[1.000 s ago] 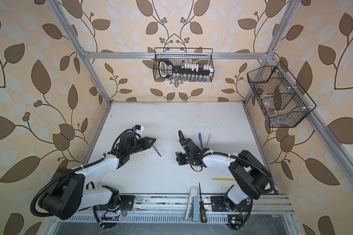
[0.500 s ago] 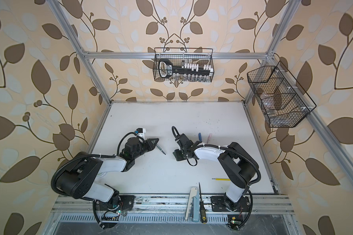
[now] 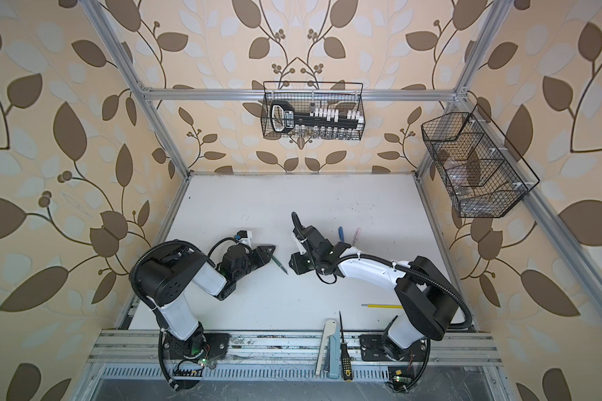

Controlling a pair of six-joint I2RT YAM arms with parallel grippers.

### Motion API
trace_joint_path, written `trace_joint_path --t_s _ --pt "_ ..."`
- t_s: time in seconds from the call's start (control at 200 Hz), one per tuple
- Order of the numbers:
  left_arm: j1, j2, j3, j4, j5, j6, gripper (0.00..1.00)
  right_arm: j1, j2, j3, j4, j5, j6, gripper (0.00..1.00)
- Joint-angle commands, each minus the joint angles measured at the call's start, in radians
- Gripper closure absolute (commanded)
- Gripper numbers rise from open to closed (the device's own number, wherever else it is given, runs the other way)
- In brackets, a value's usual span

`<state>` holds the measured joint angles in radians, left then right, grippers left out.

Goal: Insert the pens into the pen caps

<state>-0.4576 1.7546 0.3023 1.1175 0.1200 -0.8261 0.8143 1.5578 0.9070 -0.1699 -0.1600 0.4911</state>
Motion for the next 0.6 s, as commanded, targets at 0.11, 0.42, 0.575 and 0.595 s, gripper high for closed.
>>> trace_joint_path --t_s 0.11,0.42,0.575,0.595 --pt "-0.001 -0.124 0.031 -0.216 -0.096 0.04 0.5 0.085 0.138 0.037 0.125 -0.097 0.068 0.65" --pt "0.0 -0.442 0.18 -0.866 -0.233 0.172 0.38 0.07 0.268 0.166 0.014 0.002 0.02 0.65" --pt "0.012 -0.608 0.259 -1.137 -0.296 0.192 0.3 0.022 0.28 0.297 -0.106 0.067 -0.096 0.54" --pt "0.017 -0.621 0.271 -1.17 -0.293 0.195 0.29 0.012 0.288 0.314 -0.12 0.075 -0.109 0.53"
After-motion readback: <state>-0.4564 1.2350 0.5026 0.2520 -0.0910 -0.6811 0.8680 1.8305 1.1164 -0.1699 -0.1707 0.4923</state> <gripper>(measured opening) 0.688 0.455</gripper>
